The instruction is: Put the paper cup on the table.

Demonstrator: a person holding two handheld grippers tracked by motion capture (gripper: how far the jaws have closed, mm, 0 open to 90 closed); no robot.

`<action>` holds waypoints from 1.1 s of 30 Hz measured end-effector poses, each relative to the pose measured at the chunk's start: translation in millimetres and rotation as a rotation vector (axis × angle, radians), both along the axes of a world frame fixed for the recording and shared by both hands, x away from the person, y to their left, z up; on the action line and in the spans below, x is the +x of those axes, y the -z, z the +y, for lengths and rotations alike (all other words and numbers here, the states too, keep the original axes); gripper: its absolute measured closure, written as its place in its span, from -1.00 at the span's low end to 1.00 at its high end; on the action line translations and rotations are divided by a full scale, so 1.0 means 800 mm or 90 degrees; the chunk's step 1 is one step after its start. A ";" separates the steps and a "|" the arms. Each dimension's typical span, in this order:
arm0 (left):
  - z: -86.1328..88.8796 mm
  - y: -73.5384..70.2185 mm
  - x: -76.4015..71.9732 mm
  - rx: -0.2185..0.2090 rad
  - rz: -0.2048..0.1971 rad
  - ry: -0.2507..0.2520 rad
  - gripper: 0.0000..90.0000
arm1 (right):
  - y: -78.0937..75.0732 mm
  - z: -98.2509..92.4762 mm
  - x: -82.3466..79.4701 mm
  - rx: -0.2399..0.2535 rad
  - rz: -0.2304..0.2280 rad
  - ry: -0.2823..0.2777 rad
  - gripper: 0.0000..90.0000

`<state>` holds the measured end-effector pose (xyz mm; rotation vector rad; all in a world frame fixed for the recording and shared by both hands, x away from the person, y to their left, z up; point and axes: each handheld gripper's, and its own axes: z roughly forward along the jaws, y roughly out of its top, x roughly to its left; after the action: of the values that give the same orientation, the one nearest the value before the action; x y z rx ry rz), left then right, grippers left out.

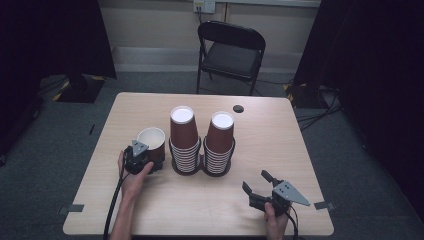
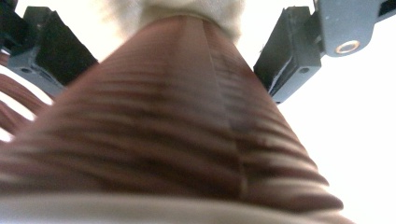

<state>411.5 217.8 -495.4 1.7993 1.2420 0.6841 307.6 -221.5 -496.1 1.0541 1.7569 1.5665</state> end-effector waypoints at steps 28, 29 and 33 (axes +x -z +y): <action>0.003 -0.019 -0.087 -0.106 -0.091 0.047 -0.65 | 0.000 0.000 -0.001 0.001 -0.004 -0.001 -0.68; 0.001 -0.018 -0.092 -0.108 -0.093 0.054 -0.65 | 0.000 0.000 -0.001 0.000 -0.004 -0.001 -0.68; -0.008 -0.018 -0.110 -0.142 -0.106 0.098 -0.65 | 0.000 0.000 -0.001 -0.001 -0.006 0.001 -0.68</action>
<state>323.2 211.3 -481.0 1.6006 1.0151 0.5714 306.7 -221.2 -496.2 1.0457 1.7511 1.5667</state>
